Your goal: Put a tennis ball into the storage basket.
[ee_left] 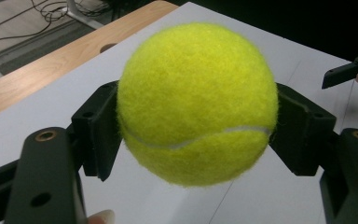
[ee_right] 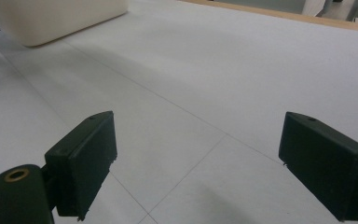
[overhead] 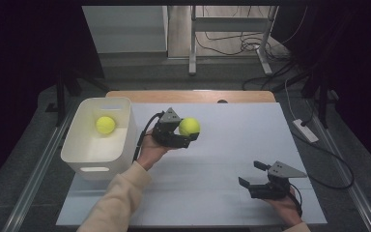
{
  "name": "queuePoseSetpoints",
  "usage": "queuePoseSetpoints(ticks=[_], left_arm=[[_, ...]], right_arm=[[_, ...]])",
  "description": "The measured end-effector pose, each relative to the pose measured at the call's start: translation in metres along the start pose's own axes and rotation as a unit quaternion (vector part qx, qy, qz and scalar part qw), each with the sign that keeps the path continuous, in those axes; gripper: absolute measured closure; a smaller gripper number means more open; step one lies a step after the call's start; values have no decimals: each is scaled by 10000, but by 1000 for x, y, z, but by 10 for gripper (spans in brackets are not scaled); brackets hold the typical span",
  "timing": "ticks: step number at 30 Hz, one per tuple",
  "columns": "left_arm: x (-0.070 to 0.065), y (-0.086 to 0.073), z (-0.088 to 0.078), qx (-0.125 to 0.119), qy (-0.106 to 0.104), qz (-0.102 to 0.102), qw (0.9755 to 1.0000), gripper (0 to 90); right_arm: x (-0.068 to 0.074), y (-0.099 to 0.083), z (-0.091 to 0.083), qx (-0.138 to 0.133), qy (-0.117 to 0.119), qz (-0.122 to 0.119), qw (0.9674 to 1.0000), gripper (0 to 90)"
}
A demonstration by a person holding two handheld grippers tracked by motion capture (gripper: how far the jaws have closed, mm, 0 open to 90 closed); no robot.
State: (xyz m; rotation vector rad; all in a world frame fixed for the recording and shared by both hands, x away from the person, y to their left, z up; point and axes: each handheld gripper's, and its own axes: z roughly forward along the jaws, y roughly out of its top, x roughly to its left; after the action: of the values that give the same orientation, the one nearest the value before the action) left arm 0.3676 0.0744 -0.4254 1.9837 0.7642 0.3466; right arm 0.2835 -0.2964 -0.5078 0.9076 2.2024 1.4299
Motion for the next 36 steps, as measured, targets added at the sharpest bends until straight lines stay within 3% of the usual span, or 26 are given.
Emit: queuePoseSetpoints(ticks=[26, 36], left_arm=[[9, -7, -45, -219, 268, -109, 9993, 268], [15, -10, -68, -266, 494, -163, 9983, 268]], right_arm=[[0, 1, 0, -18, -17, 19, 10000, 113], [0, 1, 0, -11, -23, -4, 10000, 113]])
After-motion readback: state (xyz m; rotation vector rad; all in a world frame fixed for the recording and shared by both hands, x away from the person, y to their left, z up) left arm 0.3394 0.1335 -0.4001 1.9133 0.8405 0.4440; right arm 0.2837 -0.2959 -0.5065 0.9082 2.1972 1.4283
